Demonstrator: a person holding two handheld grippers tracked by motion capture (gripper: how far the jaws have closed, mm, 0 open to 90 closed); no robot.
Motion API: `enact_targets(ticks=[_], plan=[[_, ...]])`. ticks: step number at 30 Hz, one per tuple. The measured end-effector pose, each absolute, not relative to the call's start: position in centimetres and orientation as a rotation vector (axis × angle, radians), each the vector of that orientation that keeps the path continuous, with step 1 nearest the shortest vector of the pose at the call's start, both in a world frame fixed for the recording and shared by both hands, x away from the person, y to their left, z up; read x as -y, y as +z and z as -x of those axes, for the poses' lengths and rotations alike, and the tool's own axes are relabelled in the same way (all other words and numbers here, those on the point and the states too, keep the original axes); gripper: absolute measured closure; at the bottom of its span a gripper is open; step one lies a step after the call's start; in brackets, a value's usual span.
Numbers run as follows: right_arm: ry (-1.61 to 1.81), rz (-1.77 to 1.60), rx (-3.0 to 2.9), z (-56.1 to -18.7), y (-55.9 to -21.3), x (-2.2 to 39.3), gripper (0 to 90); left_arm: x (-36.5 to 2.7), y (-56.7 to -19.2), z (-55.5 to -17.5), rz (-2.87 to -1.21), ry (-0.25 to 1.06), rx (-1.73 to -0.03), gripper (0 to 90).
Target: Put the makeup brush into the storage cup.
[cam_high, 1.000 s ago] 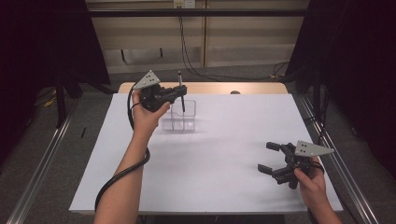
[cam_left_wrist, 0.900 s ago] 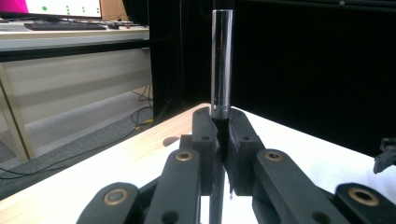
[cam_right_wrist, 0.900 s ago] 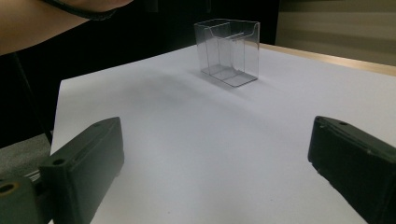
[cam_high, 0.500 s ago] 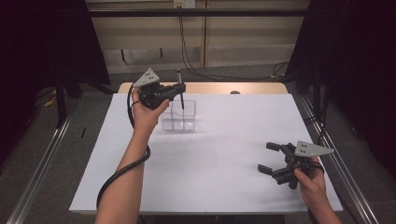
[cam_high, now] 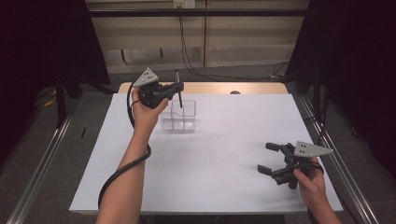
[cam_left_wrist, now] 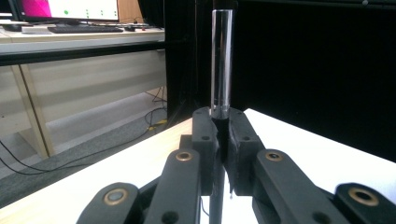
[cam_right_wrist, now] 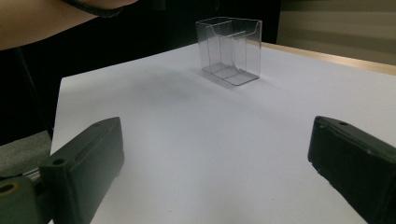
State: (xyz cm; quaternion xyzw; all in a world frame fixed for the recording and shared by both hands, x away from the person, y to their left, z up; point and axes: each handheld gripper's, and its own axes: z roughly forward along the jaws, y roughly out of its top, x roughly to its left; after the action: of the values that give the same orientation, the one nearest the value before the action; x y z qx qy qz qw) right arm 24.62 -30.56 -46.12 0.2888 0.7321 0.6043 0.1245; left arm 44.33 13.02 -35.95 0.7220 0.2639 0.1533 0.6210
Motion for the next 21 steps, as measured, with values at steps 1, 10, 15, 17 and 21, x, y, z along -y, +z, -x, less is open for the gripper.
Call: enact_targets(ticks=[1,10,15,17,21], plan=[[1.761,-0.843,-2.134,-24.6,-46.1,30.6,2.9,-13.0,-36.0,-44.4,-1.660,0.354,-0.611,83.5],[1.764,-0.841,-2.132,-24.6,-46.1,30.6,2.8,-12.9,-36.7,-44.6,-1.666,0.376,-0.642,83.6],[1.764,-0.841,-2.132,-24.6,-46.1,30.6,2.9,-13.0,-37.1,-44.7,-1.668,0.382,-0.659,83.6],[1.767,-0.840,-2.131,-24.6,-46.1,30.6,2.9,-13.0,-37.3,-44.8,-1.672,0.384,-0.662,83.6],[1.764,-0.838,-2.133,-24.6,-46.1,30.6,2.9,-13.0,-37.4,-44.8,-1.670,0.393,-0.674,83.6]])
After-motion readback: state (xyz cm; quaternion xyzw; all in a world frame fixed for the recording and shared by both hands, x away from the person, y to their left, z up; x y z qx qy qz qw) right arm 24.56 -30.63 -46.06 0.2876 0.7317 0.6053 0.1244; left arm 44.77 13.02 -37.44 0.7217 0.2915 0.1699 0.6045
